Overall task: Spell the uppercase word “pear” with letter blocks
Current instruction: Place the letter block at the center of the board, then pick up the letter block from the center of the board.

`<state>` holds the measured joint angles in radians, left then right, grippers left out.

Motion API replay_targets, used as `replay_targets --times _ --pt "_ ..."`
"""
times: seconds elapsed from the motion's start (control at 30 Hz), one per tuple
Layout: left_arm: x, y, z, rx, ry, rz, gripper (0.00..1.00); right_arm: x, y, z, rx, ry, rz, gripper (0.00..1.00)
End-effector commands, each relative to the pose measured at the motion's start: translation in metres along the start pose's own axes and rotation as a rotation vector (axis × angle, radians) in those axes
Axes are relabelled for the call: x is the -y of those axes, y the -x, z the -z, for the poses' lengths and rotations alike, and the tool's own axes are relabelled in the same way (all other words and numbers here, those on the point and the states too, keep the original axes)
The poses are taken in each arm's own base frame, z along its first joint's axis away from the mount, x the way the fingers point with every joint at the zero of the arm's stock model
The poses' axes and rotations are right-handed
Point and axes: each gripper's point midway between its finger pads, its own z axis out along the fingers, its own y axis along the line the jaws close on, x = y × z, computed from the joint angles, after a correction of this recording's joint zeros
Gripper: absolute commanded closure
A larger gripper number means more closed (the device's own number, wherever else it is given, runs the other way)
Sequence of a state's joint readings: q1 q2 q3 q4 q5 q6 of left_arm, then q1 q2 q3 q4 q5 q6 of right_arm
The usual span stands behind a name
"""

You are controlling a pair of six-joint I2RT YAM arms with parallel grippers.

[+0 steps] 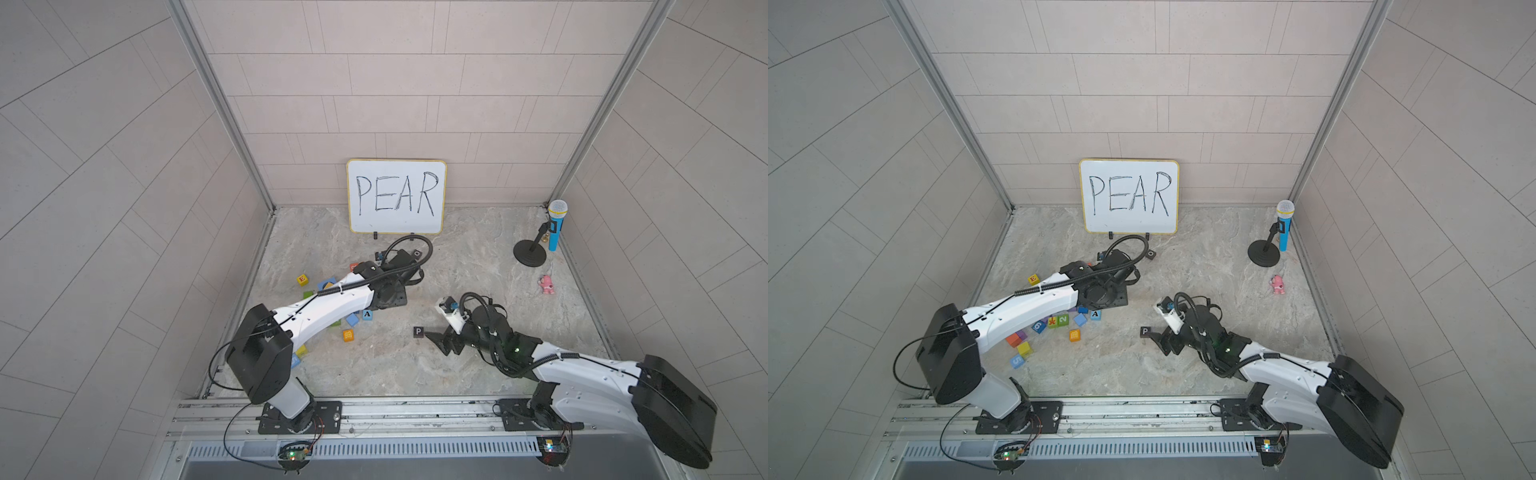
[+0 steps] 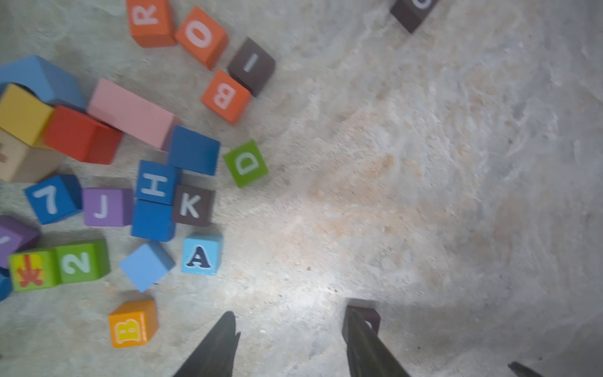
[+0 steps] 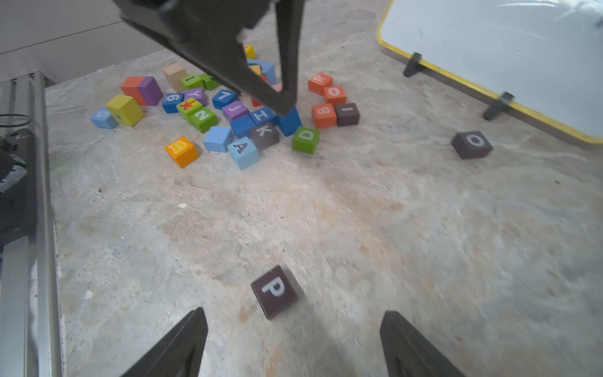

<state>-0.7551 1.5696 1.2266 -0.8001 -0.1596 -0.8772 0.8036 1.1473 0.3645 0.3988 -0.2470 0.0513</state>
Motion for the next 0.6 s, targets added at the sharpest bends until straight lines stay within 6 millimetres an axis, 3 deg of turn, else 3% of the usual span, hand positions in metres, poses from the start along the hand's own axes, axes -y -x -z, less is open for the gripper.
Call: replay_targets --times 0.0,0.17,0.33,0.57 --pt "-0.029 0.009 0.009 -0.010 0.060 -0.023 0.42 -0.019 0.033 -0.007 0.091 0.103 0.111 0.13" --pt "-0.064 0.036 0.014 0.020 0.101 0.034 0.40 -0.027 0.032 -0.013 0.057 0.144 0.178 0.12" --pt "-0.095 0.050 0.008 0.002 0.136 0.085 0.38 -0.027 0.026 -0.019 0.011 0.154 0.260 0.09" --pt "-0.138 0.065 0.001 -0.046 0.201 0.166 0.37 -0.050 0.049 -0.036 0.101 0.300 0.295 0.09"
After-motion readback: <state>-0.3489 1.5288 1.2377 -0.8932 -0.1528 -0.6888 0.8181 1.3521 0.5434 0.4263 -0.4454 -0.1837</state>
